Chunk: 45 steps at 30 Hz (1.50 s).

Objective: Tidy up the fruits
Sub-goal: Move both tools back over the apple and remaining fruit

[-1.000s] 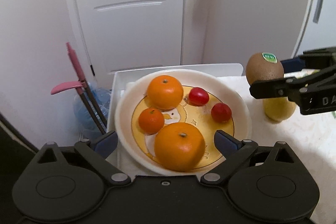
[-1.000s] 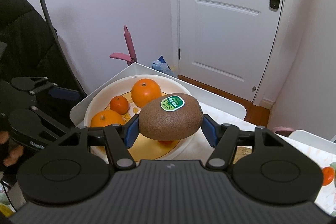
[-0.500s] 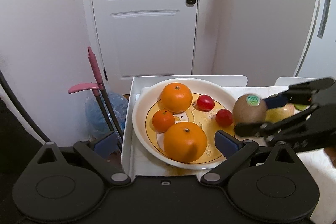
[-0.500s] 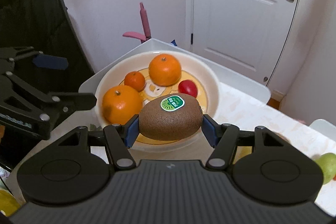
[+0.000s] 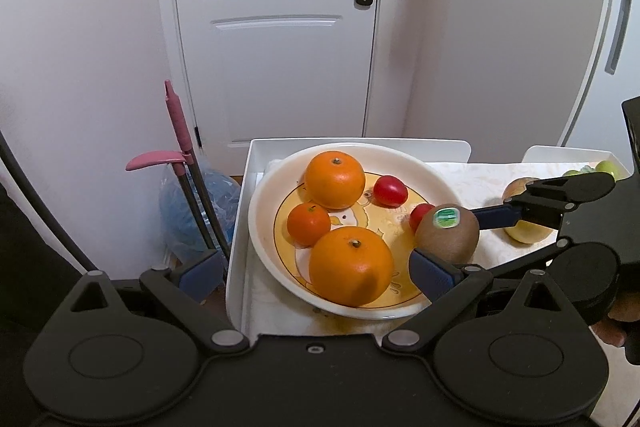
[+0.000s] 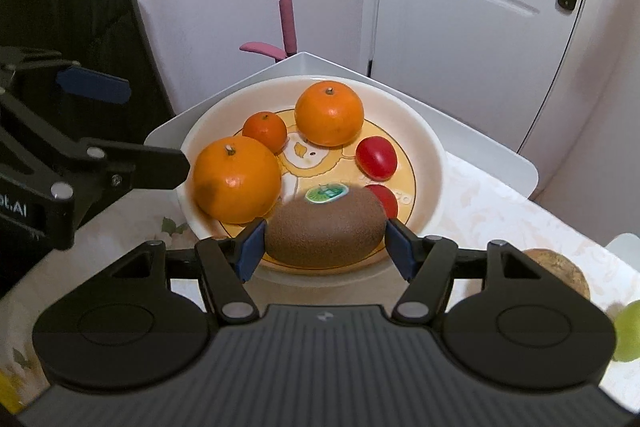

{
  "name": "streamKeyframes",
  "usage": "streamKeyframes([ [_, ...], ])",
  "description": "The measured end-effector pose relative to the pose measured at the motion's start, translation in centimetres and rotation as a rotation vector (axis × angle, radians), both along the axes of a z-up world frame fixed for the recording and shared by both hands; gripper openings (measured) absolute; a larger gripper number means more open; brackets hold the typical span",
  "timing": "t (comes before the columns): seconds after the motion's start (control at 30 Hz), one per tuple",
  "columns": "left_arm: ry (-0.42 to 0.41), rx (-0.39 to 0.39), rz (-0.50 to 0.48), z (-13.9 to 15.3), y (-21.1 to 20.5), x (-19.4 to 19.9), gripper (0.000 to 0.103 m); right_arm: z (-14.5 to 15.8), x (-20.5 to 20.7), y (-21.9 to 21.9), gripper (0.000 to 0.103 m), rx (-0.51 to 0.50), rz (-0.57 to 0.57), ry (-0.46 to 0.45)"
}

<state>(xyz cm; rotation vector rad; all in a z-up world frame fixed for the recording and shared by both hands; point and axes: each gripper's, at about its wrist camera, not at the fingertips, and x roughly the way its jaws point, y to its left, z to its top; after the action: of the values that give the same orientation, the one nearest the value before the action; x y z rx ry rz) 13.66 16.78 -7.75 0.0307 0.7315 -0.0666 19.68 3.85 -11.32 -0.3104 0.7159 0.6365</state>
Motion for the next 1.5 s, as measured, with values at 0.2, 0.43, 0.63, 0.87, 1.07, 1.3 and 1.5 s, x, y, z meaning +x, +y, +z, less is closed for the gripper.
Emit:
streamKeyframes([
  [0.2, -0.004, -0.005, 0.010, 0.2, 0.1, -0.2, 0.101, 0.5, -1.7, 0.2, 0.103, -0.061, -0.001, -0.074],
  [0.43, -0.015, -0.036, 0.018, 1.0, 0.4, -0.7, 0.101, 2.3, -3.3, -0.8, 0.103, -0.057, -0.035, -0.089],
  [0.63, -0.034, -0.046, 0.008, 2.3, 0.0, -1.3, 0.101, 4.3, -4.7, -2.2, 0.103, -0.027, -0.092, -0.094],
  [0.87, -0.069, -0.027, 0.003, 3.9, -1.7, -2.7, 0.101, 6.7, -6.2, -5.9, 0.103, 0.029, -0.149, -0.104],
  [1.07, -0.093, -0.005, 0.032, 5.0, -4.4, -4.7, 0.101, 7.8, -7.5, -9.5, 0.103, 0.016, -0.176, -0.128],
  [1.3, -0.121, 0.025, 0.061, 6.1, -9.1, -6.8, 0.101, 9.3, -8.0, -15.4, 0.103, 0.038, -0.231, -0.129],
  [1.5, -0.123, 0.030, 0.072, 6.2, -13.5, -7.7, 0.101, 9.9, -7.9, -21.4, 0.103, 0.051, -0.278, -0.139],
])
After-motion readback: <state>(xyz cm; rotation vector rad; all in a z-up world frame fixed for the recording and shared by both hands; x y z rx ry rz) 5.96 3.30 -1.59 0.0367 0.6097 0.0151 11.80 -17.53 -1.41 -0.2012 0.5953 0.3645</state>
